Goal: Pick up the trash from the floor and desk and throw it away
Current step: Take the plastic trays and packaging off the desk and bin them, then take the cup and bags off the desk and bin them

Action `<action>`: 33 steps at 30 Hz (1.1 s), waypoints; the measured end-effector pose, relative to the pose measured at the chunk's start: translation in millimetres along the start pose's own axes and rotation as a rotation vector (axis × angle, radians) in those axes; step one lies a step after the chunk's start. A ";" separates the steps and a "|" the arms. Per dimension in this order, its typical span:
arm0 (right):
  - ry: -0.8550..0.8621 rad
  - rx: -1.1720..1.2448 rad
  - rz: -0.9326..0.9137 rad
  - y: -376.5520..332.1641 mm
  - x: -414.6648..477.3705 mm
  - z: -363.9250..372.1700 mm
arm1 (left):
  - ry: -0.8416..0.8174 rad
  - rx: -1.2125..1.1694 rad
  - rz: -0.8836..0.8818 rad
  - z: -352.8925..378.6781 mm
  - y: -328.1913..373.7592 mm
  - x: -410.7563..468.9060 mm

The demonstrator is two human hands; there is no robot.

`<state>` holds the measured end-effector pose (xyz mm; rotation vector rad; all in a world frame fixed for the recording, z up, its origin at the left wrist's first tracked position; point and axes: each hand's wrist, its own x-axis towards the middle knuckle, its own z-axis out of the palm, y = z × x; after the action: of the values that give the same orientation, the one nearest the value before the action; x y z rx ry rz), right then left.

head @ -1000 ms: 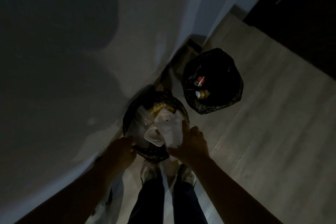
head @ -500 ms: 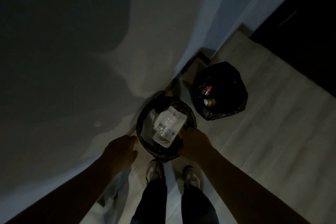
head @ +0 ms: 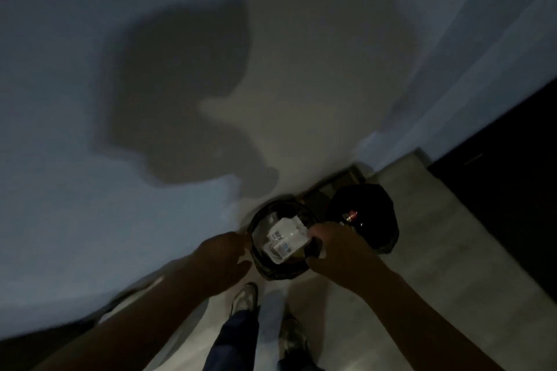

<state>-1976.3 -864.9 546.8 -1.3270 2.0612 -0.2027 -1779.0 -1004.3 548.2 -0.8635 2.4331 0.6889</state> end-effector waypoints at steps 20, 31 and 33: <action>-0.041 -0.347 -1.126 -403.4 -163.7 -68.4 | 0.829 -0.191 -0.717 -51.4 -30.5 -482.8; -0.205 -0.431 -1.723 -619.8 -414.7 119.1 | 1.065 -0.142 -1.257 115.5 -4.0 -816.8; -0.244 -0.419 -1.781 -646.5 -453.3 141.3 | 1.098 -0.148 -1.315 136.5 4.2 -857.1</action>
<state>-1287.4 -751.2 941.5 -2.8511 0.1872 -0.3126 -1152.1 -543.8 933.0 -2.9805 1.7156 -0.2276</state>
